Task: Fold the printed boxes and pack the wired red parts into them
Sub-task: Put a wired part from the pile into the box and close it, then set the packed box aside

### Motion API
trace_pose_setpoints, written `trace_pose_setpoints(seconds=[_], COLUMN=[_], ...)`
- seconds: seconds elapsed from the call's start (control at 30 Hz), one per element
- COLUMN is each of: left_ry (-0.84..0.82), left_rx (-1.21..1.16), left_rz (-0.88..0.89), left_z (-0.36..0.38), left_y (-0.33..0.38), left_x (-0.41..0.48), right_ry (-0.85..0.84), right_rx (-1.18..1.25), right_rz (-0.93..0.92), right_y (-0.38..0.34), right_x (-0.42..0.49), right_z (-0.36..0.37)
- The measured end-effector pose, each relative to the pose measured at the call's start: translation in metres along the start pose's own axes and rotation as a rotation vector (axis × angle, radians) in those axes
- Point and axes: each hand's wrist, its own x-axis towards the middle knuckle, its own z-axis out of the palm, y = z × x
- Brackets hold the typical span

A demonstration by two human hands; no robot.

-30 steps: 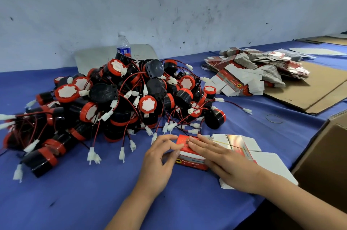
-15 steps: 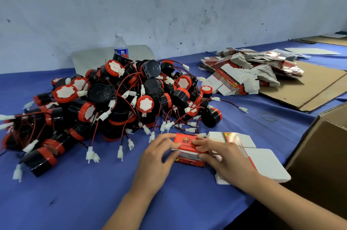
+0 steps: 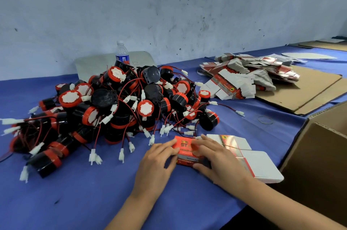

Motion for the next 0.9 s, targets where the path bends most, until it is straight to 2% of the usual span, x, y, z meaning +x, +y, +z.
trace_pose_setpoints(seconds=[0.13,0.2,0.27,0.33,0.43,0.5,0.57,0.63,0.7,0.73,0.77,0.83,0.9], left_ry=[-0.128,-0.197,-0.176,-0.146,-0.154,-0.184,-0.181,-0.122,-0.063,-0.059,-0.075,-0.133,-0.163], left_rx=[-0.053,-0.085,-0.130,-0.209,-0.256,-0.294,-0.354,-0.404,-0.414,-0.406,-0.396,-0.367,-0.329], left_rz=[-0.053,-0.041,-0.044,-0.099,-0.119,-0.114,-0.132,-0.206,-0.266,-0.277,-0.283,-0.284,-0.287], left_z=[0.003,0.002,0.000,-0.002,-0.004,-0.004,-0.001,0.001,0.003,0.004,0.005,0.007,0.008], left_y=[-0.006,-0.010,-0.012,-0.015,-0.019,-0.018,-0.018,-0.019,-0.021,-0.023,-0.024,-0.025,-0.025], left_x=[-0.003,-0.002,-0.001,0.001,0.004,0.006,0.008,0.009,0.008,0.007,0.006,0.006,0.006], right_ry=[-0.098,-0.027,0.063,0.043,-0.121,-0.077,0.019,0.213,0.545,0.735,0.926,1.252,1.385], right_rx=[-0.039,-0.021,0.116,0.218,0.014,-0.120,-0.037,0.311,0.791,1.084,1.396,1.912,2.178], right_rz=[0.138,0.112,0.134,0.123,0.025,0.016,0.096,0.300,0.465,0.492,0.479,0.324,0.162], right_y=[-0.006,-0.014,-0.020,-0.018,-0.018,-0.019,-0.021,-0.020,-0.016,-0.011,-0.005,0.007,0.017], right_x=[0.018,0.024,0.027,0.026,0.023,0.019,0.014,0.008,0.000,-0.005,-0.010,-0.024,-0.038], right_z=[0.003,0.000,-0.007,-0.013,-0.016,-0.017,-0.025,-0.045,-0.076,-0.092,-0.108,-0.134,-0.146])
